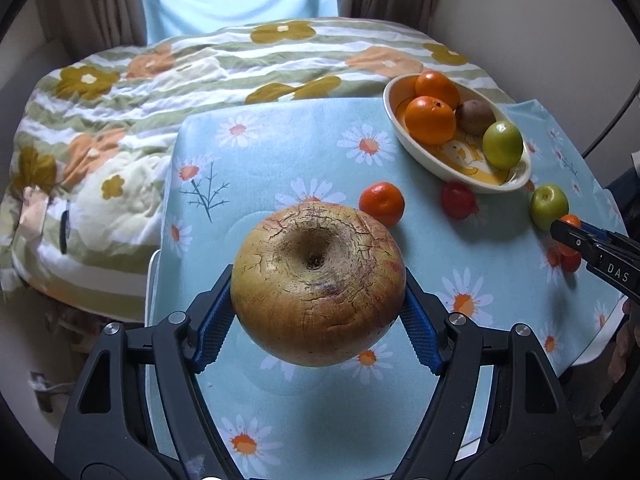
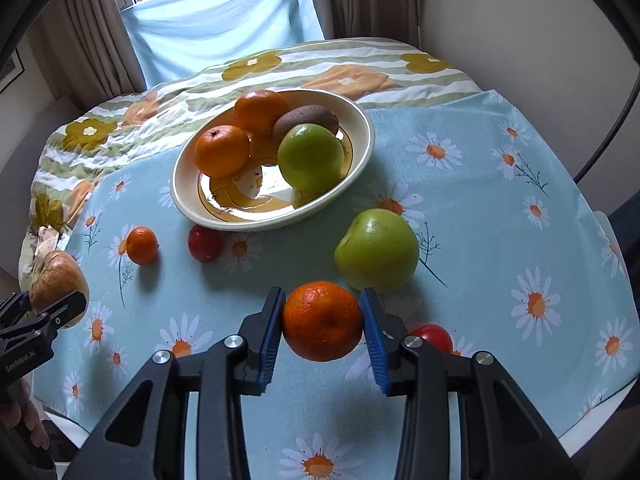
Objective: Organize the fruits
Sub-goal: 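Carry the apple into the bowl and open the left gripper while the right carries the tangerine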
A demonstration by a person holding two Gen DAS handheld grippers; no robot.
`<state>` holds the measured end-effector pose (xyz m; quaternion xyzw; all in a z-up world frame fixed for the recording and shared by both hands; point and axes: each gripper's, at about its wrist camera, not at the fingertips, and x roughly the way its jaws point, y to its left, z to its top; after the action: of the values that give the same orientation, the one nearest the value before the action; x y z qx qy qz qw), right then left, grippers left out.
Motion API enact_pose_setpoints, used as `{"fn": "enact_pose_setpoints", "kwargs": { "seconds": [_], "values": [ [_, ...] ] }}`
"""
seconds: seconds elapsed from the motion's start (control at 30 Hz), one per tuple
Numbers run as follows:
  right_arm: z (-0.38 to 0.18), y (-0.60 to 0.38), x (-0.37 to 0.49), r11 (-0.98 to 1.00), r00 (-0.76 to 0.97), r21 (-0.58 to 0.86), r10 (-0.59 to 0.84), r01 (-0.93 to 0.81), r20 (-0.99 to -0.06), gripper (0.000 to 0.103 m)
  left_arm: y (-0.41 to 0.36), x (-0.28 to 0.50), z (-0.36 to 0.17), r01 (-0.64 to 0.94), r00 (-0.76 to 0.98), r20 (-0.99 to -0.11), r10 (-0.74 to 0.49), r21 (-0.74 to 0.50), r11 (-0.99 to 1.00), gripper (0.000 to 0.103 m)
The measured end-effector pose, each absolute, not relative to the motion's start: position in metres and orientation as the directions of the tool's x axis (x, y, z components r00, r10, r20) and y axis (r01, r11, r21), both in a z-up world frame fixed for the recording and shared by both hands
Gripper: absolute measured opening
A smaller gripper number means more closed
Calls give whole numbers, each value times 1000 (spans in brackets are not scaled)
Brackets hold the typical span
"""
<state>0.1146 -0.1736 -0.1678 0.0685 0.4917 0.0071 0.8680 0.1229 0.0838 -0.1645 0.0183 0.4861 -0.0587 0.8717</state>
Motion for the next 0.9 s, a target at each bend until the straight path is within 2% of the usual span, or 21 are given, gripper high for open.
{"fn": "enact_pose_setpoints", "kwargs": {
  "seconds": [0.57,0.9],
  "values": [
    [-106,-227,122,979,566,142,199,-144,-800,36,4,112,-90,70,635,-769,-69,-31,997,81],
    [-82,-248,144,949,569,158,292,-273,-769,36,-51,132,-78,89,671,-737,-75,-21,996,81]
  ]
}}
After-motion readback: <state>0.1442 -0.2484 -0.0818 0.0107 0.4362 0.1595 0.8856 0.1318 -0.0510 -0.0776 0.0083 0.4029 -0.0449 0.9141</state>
